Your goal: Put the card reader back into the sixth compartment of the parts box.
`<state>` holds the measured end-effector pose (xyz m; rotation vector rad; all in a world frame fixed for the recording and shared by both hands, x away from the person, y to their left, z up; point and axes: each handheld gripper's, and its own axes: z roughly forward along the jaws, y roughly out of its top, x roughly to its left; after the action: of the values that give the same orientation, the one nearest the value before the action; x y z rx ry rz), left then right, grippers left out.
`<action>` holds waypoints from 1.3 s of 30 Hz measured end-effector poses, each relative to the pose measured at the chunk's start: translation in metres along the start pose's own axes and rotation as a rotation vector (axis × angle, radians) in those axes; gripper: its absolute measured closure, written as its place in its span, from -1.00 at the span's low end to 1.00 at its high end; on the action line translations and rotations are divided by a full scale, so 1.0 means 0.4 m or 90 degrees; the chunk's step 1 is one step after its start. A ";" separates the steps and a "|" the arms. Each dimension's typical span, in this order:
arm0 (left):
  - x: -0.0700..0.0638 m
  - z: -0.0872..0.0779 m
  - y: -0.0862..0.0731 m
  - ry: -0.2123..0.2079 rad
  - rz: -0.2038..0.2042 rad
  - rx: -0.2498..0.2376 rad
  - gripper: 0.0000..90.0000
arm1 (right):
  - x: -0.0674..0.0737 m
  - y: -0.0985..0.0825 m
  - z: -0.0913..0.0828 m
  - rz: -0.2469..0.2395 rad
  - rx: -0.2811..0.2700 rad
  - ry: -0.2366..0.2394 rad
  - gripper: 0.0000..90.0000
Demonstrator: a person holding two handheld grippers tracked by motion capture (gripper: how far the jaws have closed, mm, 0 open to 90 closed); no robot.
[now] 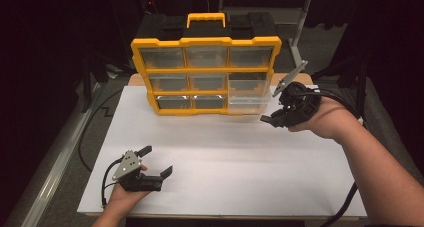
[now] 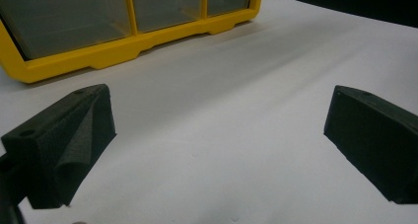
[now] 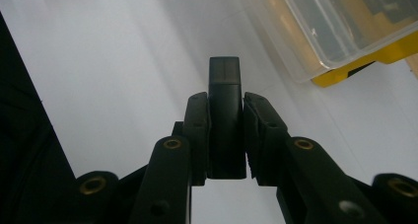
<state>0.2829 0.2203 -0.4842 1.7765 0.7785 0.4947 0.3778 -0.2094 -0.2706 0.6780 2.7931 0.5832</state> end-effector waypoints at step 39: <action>-0.006 -0.004 0.005 -0.020 -0.007 0.008 -0.99 | -0.082 0.120 -0.012 -0.004 -0.010 -0.020 0.65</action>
<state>0.2808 0.2192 -0.4818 1.7867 0.7711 0.4549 0.4241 -0.1874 -0.2422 0.6686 2.7569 0.5879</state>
